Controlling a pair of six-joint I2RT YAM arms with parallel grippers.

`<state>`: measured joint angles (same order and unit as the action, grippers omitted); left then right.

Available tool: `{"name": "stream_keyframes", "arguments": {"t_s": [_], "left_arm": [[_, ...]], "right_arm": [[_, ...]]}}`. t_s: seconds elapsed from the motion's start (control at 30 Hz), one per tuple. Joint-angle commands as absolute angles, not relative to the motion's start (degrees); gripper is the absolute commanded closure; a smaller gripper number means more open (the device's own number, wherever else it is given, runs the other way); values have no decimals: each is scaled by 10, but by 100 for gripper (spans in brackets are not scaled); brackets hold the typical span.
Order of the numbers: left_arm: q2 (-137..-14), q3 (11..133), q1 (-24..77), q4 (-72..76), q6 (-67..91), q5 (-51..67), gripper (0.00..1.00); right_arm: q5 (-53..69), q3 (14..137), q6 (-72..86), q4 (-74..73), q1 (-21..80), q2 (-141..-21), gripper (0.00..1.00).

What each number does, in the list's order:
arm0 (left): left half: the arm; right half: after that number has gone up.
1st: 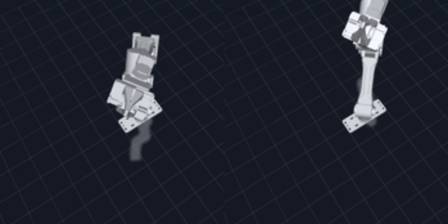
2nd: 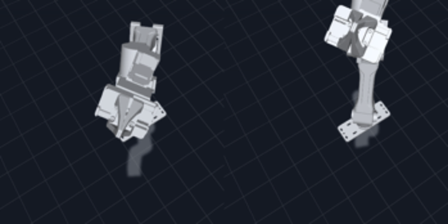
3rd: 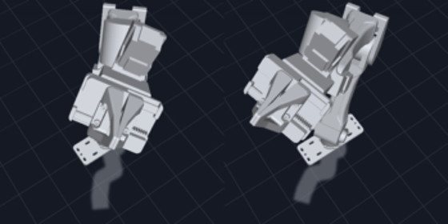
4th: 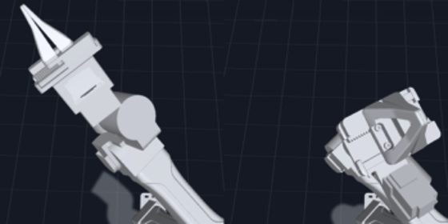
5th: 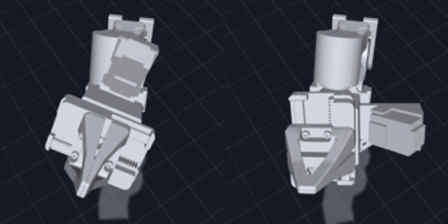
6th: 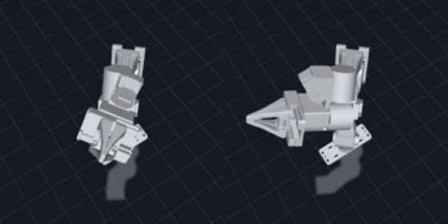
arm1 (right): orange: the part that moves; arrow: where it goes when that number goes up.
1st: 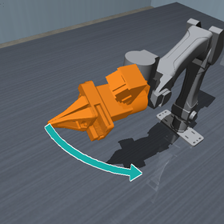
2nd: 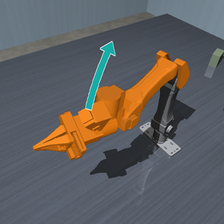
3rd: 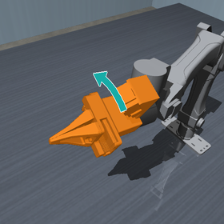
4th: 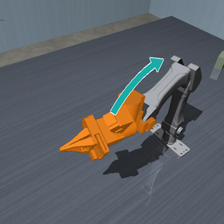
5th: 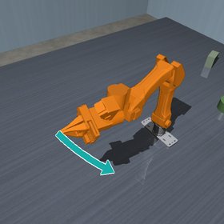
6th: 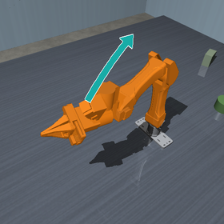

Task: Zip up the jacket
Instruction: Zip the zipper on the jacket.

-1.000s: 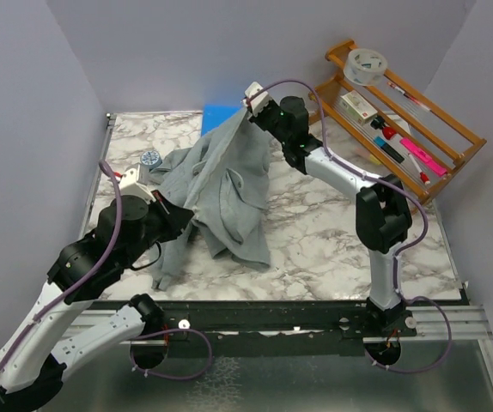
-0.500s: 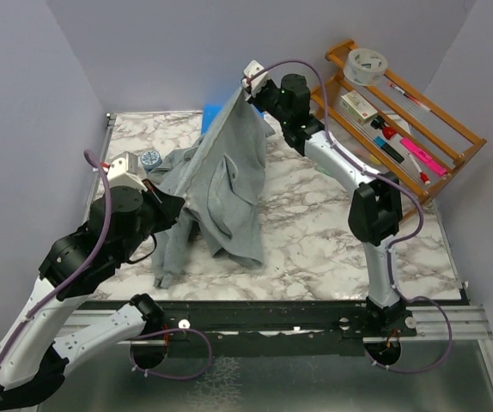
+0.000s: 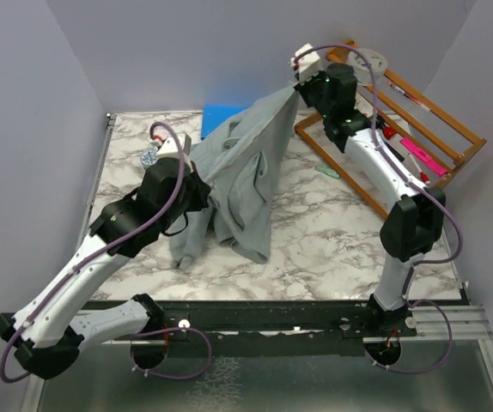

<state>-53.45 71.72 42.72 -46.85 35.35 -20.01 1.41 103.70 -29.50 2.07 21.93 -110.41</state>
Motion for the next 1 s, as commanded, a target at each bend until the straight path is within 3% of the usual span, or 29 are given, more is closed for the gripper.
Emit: {"name": "stream_keyframes", "arguments": {"t_s": [0.0, 0.2, 0.27, 0.37, 0.47, 0.7, 0.97], "left_arm": [[-599, 797, 385, -436, 235, -194, 100], [-698, 864, 76, -375, 190, 92, 100], [-724, 890, 14, -374, 185, 130, 100], [-740, 915, 9, -384, 162, 87, 100], [-737, 903, 7, -388, 136, 36, 100], [-718, 818, 8, -396, 91, -12, 100], [-693, 769, 8, -399, 73, -43, 100]], "right_arm": [[-169, 1048, -294, 8, 162, -1007, 100], [-175, 1058, -228, -101, 162, -917, 100], [-157, 1073, -201, -156, 162, -895, 100], [-116, 1083, -129, -266, 162, -865, 100], [-27, 1006, -30, -321, 163, -820, 100], [146, 668, 132, -222, 162, -769, 100], [184, 597, 147, -214, 162, -812, 100]]}}
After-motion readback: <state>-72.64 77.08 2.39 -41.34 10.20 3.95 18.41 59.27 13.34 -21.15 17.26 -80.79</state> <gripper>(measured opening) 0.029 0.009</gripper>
